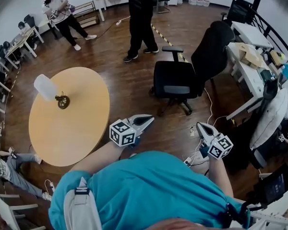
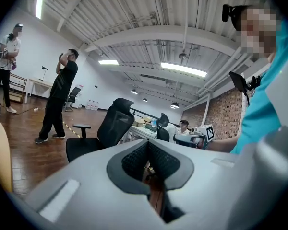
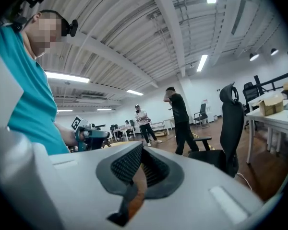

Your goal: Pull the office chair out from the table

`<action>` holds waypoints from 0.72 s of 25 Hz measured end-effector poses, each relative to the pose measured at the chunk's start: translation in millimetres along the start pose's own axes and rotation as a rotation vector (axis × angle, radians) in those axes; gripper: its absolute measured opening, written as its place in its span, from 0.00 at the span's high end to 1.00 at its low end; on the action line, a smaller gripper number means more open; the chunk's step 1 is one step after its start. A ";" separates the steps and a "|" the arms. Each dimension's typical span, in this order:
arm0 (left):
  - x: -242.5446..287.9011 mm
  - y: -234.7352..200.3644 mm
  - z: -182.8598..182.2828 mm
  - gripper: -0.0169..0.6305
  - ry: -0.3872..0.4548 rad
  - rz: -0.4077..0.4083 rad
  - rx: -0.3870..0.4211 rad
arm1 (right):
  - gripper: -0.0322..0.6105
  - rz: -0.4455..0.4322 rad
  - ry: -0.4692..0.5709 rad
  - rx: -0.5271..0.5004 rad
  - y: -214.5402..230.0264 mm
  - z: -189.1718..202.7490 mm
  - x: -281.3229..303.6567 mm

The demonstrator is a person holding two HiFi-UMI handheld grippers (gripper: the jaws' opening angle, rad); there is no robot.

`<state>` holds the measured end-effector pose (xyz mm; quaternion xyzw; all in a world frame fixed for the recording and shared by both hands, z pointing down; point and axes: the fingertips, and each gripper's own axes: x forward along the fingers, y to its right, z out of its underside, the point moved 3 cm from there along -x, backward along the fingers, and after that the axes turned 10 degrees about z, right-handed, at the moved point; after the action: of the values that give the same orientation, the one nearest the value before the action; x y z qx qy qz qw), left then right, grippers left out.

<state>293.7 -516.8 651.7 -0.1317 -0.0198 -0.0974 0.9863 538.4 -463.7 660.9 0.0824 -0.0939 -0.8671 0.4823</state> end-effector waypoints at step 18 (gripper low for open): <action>-311.8 44.4 12.6 0.93 0.054 0.056 0.021 | 0.95 0.022 -0.018 -0.055 -310.7 40.3 63.8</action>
<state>-3.3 -413.2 632.3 -0.1190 0.0095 -0.0730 0.9902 240.7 -354.1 621.3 0.0604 -0.0754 -0.8647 0.4929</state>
